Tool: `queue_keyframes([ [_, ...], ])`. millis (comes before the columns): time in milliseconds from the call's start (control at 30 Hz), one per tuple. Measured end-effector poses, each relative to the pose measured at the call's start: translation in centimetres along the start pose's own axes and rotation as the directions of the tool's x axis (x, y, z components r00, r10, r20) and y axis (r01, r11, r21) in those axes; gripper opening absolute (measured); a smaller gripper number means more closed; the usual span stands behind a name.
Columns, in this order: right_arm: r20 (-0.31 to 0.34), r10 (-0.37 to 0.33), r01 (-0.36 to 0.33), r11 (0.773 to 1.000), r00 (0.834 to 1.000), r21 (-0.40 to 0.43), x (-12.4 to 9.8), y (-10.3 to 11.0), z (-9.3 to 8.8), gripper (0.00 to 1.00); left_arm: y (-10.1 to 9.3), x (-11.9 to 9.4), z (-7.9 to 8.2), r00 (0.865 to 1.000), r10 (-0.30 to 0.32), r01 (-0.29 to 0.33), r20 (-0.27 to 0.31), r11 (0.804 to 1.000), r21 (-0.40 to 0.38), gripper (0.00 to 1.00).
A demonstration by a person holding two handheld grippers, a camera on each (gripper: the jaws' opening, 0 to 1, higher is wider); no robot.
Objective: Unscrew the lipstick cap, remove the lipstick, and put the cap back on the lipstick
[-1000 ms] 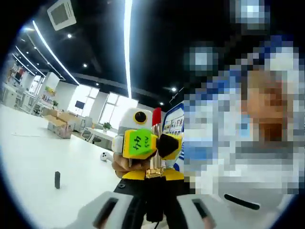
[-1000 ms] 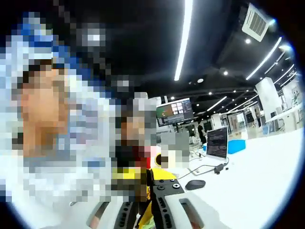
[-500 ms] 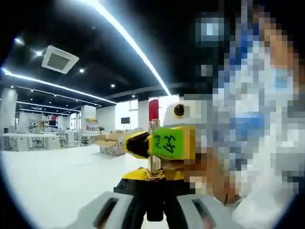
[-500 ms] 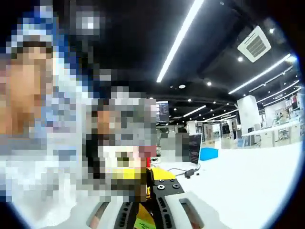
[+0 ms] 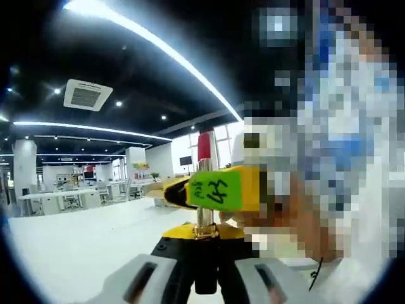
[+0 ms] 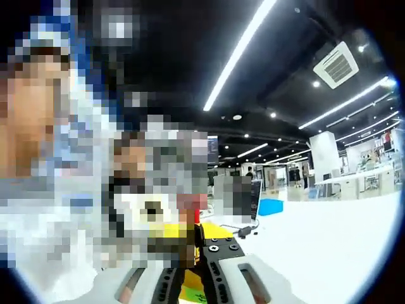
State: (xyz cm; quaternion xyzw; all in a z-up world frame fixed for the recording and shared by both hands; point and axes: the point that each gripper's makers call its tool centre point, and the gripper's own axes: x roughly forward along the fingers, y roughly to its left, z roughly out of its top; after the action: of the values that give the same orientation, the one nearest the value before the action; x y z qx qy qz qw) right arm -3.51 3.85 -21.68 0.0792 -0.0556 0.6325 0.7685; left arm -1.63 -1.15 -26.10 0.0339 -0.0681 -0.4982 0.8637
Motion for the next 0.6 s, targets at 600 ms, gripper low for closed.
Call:
queue_keyframes([
  [600, 0.074, 0.219, -0.229, 0.956, 0.973, 0.181, -0.4, 3.5, 0.9, 0.06, -4.7, -1.4, 1.2, 0.899, -0.422, 0.437, 0.114, 0.862, -0.257, 0.26],
])
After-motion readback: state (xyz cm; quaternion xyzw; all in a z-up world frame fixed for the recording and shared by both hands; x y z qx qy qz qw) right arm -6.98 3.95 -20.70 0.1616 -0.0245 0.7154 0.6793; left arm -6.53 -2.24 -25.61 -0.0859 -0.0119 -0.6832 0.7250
